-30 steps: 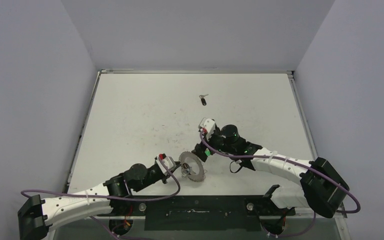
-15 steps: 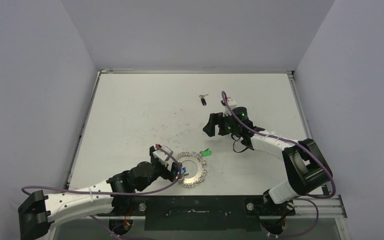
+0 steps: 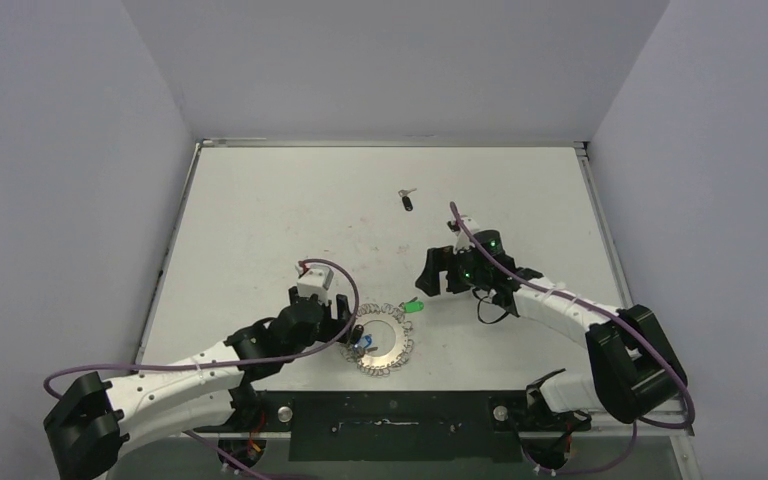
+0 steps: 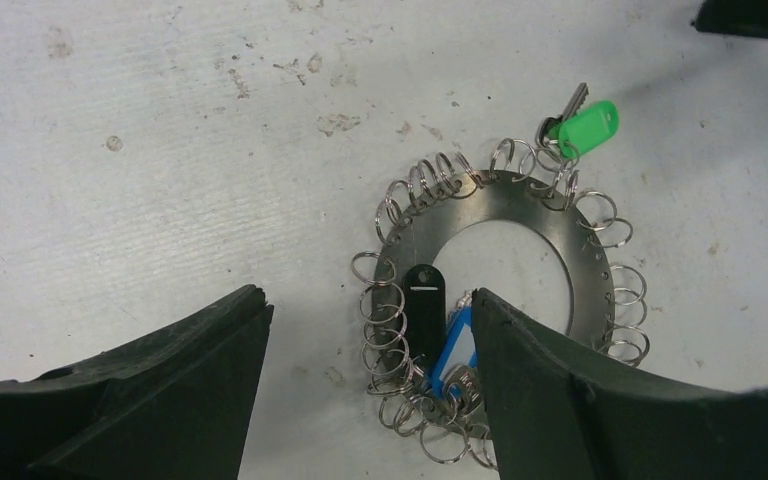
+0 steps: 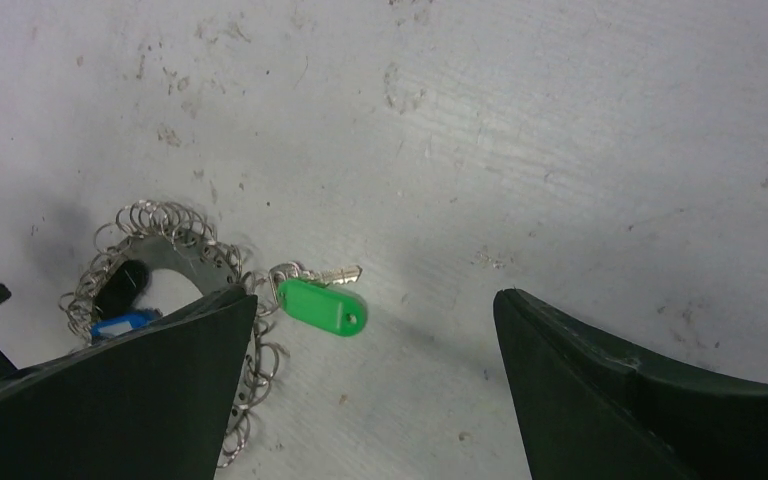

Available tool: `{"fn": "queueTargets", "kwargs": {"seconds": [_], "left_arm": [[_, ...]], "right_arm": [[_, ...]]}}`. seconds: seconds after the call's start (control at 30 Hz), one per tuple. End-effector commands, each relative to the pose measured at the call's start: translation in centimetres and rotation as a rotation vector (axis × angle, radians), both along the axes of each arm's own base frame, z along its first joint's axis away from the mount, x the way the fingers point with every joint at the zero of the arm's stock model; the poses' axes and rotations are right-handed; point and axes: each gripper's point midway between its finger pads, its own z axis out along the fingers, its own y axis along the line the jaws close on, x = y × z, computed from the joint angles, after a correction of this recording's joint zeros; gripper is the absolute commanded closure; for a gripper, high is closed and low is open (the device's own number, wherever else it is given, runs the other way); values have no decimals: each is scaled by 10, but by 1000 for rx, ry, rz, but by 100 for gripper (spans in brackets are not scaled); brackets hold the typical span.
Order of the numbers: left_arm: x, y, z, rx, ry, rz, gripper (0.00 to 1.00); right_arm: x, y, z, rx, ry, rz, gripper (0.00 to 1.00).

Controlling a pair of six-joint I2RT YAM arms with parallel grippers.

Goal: Put the keys on the keyring

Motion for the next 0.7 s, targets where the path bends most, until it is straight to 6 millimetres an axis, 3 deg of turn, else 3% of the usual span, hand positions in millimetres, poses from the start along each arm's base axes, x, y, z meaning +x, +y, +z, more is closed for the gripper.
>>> {"fn": "queueTargets", "kwargs": {"seconds": [0.0, 0.1, 0.3, 0.47, 0.67], "left_arm": [[5, -18, 15, -117, 114, 7, 31], [9, -28, 16, -135, 147, -21, 33], [11, -56, 15, -135, 177, -128, 37], [13, -68, 7, -106, 219, -158, 40], [15, -78, 5, -86, 234, -200, 40]], "right_arm": [[-29, -1, -4, -41, 39, 55, 9], [-47, 8, -10, -30, 74, 105, 13], [-76, 34, -18, 112, 172, 169, 34], [-92, 45, -26, 135, 207, 182, 38], [-97, 41, -28, 166, 254, 94, 41]]}}
